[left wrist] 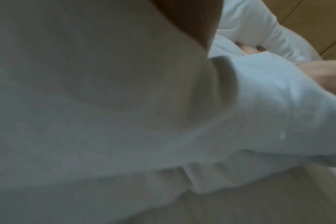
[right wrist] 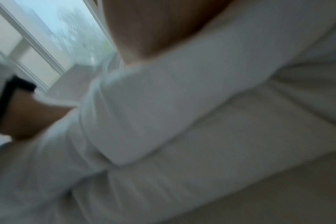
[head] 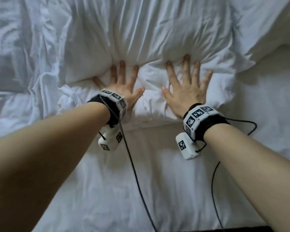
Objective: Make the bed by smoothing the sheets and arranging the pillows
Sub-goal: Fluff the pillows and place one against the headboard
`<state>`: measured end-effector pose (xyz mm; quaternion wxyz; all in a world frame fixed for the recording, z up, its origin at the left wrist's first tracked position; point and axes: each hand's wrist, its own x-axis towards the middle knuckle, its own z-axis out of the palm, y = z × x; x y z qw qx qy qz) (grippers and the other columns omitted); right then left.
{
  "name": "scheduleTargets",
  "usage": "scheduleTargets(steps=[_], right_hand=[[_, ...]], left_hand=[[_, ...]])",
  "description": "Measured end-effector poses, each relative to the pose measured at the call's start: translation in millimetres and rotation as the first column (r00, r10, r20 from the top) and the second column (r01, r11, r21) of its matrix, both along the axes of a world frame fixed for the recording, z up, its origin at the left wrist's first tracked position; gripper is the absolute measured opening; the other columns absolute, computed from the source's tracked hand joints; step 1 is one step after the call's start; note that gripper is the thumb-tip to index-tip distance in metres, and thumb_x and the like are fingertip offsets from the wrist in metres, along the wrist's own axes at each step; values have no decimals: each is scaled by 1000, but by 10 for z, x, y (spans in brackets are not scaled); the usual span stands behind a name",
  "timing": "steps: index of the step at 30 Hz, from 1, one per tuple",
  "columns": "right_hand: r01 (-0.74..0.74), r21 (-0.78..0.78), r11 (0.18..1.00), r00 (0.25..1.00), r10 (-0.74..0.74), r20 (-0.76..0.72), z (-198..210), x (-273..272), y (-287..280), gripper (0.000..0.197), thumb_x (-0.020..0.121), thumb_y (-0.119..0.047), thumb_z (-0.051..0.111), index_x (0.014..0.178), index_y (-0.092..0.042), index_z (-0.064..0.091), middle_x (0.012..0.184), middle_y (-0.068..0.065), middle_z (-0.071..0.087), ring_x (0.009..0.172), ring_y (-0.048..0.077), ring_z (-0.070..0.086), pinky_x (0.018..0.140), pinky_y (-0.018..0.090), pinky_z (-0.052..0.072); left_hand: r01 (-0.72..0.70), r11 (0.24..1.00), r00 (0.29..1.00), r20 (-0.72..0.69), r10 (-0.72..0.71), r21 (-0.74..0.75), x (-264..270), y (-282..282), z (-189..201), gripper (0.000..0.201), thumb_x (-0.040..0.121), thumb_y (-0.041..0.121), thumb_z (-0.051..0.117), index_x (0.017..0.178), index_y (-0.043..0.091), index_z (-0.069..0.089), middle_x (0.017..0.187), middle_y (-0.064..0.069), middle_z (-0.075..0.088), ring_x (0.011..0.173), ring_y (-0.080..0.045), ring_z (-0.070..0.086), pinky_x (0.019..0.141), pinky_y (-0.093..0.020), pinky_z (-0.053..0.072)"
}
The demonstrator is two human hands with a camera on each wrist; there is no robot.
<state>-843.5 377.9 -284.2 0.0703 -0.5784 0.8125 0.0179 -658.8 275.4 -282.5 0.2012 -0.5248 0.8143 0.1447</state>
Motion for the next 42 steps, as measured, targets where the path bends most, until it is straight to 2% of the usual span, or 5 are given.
scheduleTargets(steps=[7, 19, 28, 36, 42], right_hand=[[374, 68, 925, 866, -374, 333, 177, -645, 285, 115, 68, -84, 52, 149, -42, -18, 162, 5, -15, 147, 42, 2, 111, 68, 12], [641, 28, 767, 489, -436, 756, -49, -867, 355, 123, 69, -63, 76, 154, -34, -7, 161, -1, 20, 143, 19, 28, 108, 19, 16], [608, -240, 757, 696, -363, 619, 180, -803, 279, 94, 78, -27, 73, 155, -26, 19, 152, -5, 39, 137, 16, 40, 103, 8, 21], [347, -501, 793, 902, -137, 409, 943, -112, -36, 64, 82, -24, 60, 144, -22, 45, 144, -5, 50, 132, 9, 46, 112, 19, 31], [20, -420, 907, 992, 35, 124, 1475, 1147, -248, 50, 81, -17, 50, 131, -19, 52, 113, 17, 67, 101, 41, 60, 88, 42, 47]], left_hand=[[-79, 997, 992, -105, 76, -24, 135, 506, 32, 72, 89, 71, 10, 147, 44, -23, 158, 5, -28, 147, -23, -21, 112, -66, -9], [13, 986, 993, -116, -32, -167, 181, 432, -223, 69, 93, 65, 5, 150, 36, -20, 161, -4, -20, 149, -25, -14, 113, -66, -5], [148, 967, 979, -104, -173, -209, 402, 822, -195, 66, 96, 50, 12, 154, 29, -11, 163, 2, -15, 150, -26, -10, 111, -69, -3], [193, 973, 967, -146, -211, -128, 513, 674, -125, 68, 92, 47, 12, 155, 24, -4, 163, 1, -10, 150, -27, -6, 112, -66, -7], [363, 913, 879, -256, -402, -188, 1358, 342, 289, 66, 96, 40, 27, 153, 8, 20, 163, -11, 9, 150, -27, 5, 121, -49, 5]])
